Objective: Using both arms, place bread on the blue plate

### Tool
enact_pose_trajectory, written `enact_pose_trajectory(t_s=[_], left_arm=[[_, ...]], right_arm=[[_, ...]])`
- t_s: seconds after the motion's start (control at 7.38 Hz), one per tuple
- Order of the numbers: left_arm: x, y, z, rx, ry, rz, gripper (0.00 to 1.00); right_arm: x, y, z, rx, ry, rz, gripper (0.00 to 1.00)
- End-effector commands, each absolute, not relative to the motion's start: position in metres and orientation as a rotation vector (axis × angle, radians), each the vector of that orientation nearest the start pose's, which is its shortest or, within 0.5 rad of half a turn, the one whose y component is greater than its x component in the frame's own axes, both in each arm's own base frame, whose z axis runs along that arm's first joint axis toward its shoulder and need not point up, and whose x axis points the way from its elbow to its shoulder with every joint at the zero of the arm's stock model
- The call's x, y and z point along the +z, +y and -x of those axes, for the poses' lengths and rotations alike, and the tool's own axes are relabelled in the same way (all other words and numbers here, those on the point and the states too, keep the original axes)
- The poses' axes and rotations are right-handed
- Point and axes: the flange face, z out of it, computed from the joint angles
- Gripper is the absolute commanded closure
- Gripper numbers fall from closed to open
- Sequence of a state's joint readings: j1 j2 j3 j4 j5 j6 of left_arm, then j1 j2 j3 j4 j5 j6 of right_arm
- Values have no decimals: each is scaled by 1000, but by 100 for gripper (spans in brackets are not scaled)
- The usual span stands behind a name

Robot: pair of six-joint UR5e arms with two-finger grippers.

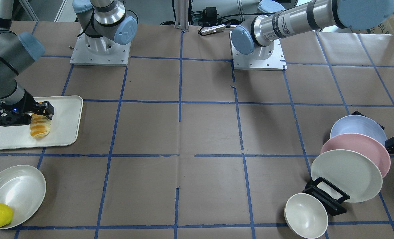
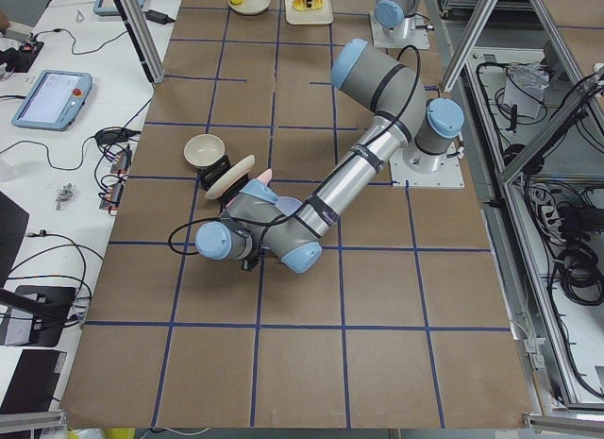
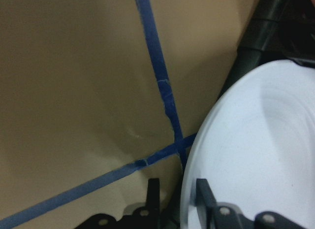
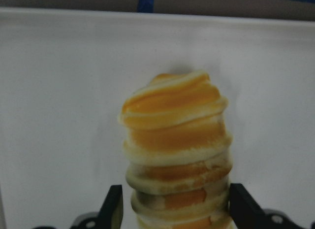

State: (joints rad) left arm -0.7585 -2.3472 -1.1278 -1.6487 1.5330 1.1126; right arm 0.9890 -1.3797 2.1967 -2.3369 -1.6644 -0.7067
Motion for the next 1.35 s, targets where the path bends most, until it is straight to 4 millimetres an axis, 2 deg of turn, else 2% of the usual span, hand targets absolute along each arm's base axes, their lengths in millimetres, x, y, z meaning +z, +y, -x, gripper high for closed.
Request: enact_pose_trajectory(t_s=[0.0,0.14,0.27,0.41,0.54,0.81,1.08,1.22], left_arm=[[225,-595,-425,362,3451,-507,97],[237,-595,-426,350,3446,-506,98],[251,-595,-425,329,3438,-504,99],[289,-598,-421,294,3409,-515,99],[322,-594,-418,289,3401,-518,99],[352,-576,-420,282,3416,-510,99],[430,-564,-389,187,3356,-500,99],[476,-566,-350,83,3315,-538,99]], right_arm=[[183,-438,149,159,3171,187,25],[179,-439,150,160,3165,249,43],[178,-439,151,167,3165,269,68],[179,-438,151,167,3167,267,93],[179,-438,151,167,3167,265,94],[195,-437,149,132,3193,247,94],[239,-429,143,81,3220,249,94],[277,-424,139,61,3229,248,93]])
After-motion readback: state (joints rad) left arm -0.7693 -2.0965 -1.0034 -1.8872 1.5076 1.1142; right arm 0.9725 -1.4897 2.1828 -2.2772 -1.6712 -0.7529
